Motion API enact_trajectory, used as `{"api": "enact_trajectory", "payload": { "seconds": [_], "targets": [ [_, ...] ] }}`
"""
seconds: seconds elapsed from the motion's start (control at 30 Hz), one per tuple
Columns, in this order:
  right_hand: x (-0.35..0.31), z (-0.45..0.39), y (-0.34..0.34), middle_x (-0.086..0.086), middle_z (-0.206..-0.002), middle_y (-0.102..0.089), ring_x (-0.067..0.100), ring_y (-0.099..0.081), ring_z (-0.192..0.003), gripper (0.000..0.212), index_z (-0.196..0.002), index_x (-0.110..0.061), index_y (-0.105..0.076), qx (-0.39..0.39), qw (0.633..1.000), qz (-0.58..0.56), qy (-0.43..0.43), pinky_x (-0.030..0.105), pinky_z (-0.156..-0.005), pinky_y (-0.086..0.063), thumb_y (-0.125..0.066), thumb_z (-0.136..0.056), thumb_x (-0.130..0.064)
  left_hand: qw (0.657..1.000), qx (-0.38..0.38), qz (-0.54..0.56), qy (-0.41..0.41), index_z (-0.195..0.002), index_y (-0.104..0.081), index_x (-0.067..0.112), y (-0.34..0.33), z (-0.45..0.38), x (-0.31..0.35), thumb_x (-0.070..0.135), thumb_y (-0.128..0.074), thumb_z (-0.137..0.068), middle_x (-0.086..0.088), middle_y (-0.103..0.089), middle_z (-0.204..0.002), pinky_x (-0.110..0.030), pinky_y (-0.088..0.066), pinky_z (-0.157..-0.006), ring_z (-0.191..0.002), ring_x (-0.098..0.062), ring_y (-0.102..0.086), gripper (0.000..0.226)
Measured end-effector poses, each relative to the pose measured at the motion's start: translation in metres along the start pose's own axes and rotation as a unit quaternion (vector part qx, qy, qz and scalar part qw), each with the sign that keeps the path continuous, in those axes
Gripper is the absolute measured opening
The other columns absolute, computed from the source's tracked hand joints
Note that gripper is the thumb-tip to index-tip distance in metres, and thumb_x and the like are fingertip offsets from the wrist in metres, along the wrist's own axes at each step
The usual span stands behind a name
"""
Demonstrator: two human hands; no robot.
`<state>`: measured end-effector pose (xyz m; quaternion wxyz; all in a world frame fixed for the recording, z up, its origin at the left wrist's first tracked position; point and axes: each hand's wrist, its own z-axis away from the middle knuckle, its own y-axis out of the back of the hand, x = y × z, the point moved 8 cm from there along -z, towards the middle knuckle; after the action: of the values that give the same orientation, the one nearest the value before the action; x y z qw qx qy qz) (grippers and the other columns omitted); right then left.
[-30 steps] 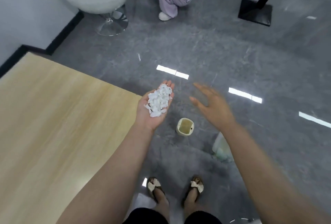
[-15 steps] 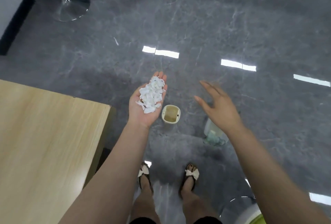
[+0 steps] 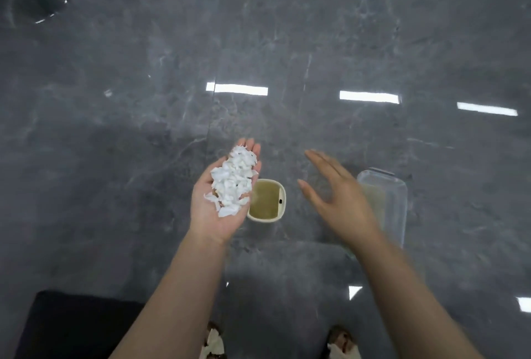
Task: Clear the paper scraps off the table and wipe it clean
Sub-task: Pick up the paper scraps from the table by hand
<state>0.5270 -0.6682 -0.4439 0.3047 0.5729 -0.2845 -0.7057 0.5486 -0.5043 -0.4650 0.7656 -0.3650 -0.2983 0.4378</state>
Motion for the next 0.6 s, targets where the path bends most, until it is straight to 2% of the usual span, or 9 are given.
{"api": "enact_trajectory", "payload": {
  "seconds": [0.17,0.2,0.27,0.33,0.43,0.53,0.6],
  "targets": [
    [0.062,-0.028,-0.075,-0.015,-0.148,-0.036,0.004,-0.031,-0.136,0.055,-0.142,-0.032,-0.037,0.002,1.0,0.019,0.015,0.013,-0.105,-0.017,-0.055,-0.091,-0.04,0.999,0.015,-0.026,-0.012,-0.091,-0.074,-0.003,0.092,-0.069,-0.019,0.007,-0.06,-0.055,-0.015,-0.07,-0.108,-0.041,-0.052,-0.085,-0.093,-0.025,-0.07,0.04],
    [0.074,-0.033,-0.091,-0.015,-0.149,-0.034,0.004,-0.03,-0.137,0.055,-0.143,-0.033,-0.036,-0.004,1.0,0.026,0.018,0.015,-0.105,-0.018,-0.053,-0.091,-0.042,0.999,0.019,-0.034,-0.012,-0.089,-0.075,-0.003,0.11,-0.083,-0.024,0.007,-0.059,-0.058,-0.015,-0.07,-0.105,-0.039,-0.052,-0.087,-0.091,-0.025,-0.071,0.036],
    [0.097,-0.045,-0.123,-0.015,-0.15,-0.032,0.005,-0.03,-0.137,0.055,-0.143,-0.034,-0.034,-0.011,0.999,0.029,0.024,0.02,-0.108,-0.022,-0.052,-0.092,-0.043,0.998,0.043,-0.038,-0.008,-0.086,-0.074,-0.003,0.148,-0.112,-0.034,0.007,-0.047,-0.078,-0.016,-0.072,-0.1,-0.038,-0.05,-0.092,-0.087,-0.025,-0.071,0.03],
    [0.118,-0.056,-0.15,-0.014,-0.149,-0.035,0.005,-0.032,-0.136,0.052,-0.142,-0.034,-0.036,-0.009,0.999,0.014,0.03,0.019,-0.107,-0.023,-0.052,-0.093,-0.041,0.997,0.073,-0.026,-0.006,-0.089,-0.072,-0.004,0.183,-0.139,-0.043,0.012,-0.033,-0.093,-0.016,-0.072,-0.097,-0.036,-0.045,-0.092,-0.093,-0.025,-0.067,0.043],
    [0.138,-0.07,-0.187,-0.014,-0.145,-0.041,0.006,-0.037,-0.133,0.045,-0.14,-0.033,-0.041,-0.028,0.997,0.018,0.063,0.015,-0.104,-0.021,-0.05,-0.096,-0.035,0.995,0.094,-0.014,-0.015,-0.096,-0.063,-0.006,0.218,-0.17,-0.052,0.014,-0.029,-0.098,-0.017,-0.07,-0.094,-0.035,-0.041,-0.095,-0.103,-0.026,-0.059,0.039],
    [0.154,-0.081,-0.215,-0.013,-0.144,-0.043,0.006,-0.038,-0.132,0.042,-0.138,-0.034,-0.043,-0.046,0.994,0.045,0.093,0.021,-0.108,-0.027,-0.048,-0.097,-0.036,0.992,0.117,-0.031,-0.029,-0.101,-0.06,-0.006,0.249,-0.192,-0.056,0.016,-0.028,-0.101,-0.016,-0.066,-0.106,-0.034,-0.039,-0.095,-0.109,-0.025,-0.057,0.04],
    [0.164,-0.087,-0.227,-0.012,-0.141,-0.046,0.007,-0.041,-0.129,0.04,-0.136,-0.031,-0.046,-0.057,0.99,0.066,0.108,0.022,-0.105,-0.031,-0.048,-0.097,-0.034,0.992,0.12,-0.029,-0.023,-0.109,-0.059,-0.005,0.263,-0.204,-0.059,0.019,-0.029,-0.101,-0.017,-0.063,-0.114,-0.035,-0.039,-0.098,-0.114,-0.026,-0.056,0.04]
  ]
}}
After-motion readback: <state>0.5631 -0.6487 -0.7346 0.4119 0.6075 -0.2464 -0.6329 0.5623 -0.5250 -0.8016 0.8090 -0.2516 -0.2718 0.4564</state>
